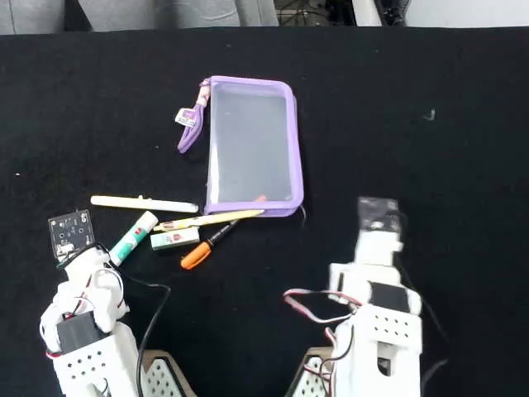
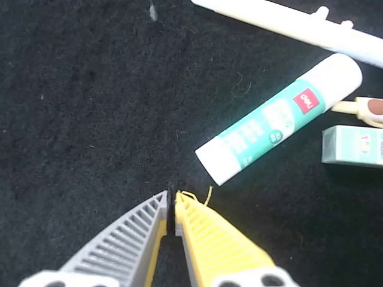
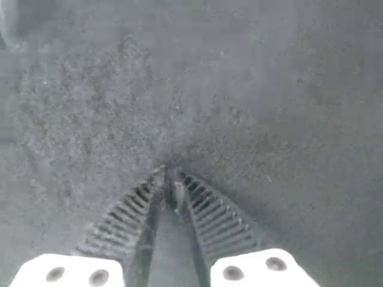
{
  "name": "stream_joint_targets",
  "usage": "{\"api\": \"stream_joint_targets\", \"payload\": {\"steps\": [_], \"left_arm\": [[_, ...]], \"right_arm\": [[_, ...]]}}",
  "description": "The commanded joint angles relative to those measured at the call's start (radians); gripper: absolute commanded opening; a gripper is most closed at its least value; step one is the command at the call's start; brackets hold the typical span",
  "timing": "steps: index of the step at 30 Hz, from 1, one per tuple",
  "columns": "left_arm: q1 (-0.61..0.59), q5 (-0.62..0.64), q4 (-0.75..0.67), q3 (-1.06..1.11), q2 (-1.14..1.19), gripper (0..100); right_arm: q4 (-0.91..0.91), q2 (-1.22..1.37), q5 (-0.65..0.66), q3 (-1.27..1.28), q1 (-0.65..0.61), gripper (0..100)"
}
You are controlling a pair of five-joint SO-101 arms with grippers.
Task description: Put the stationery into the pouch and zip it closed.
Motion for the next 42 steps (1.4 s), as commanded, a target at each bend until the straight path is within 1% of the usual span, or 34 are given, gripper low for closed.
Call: {"api": "stream_joint_targets", "payload": {"steps": [1,37,38,42], "left_arm": [[-0.002,0.005,0.006,0.021,-0.006,3],[-0.002,0.005,0.006,0.021,-0.006,3],[-0.002,0.005,0.006,0.021,-0.006,3],[-0.004,0.005,0.006,0.021,-0.006,3]], "right_arm": [[0.006,0.005,-0.002,-0.028,0.025,1.1],[0.006,0.005,0.002,-0.028,0.023,1.1],[-0.002,0.005,0.003,-0.028,0.006,1.1],[0.006,0.005,0.002,-0.028,-0.157,1.1]]}}
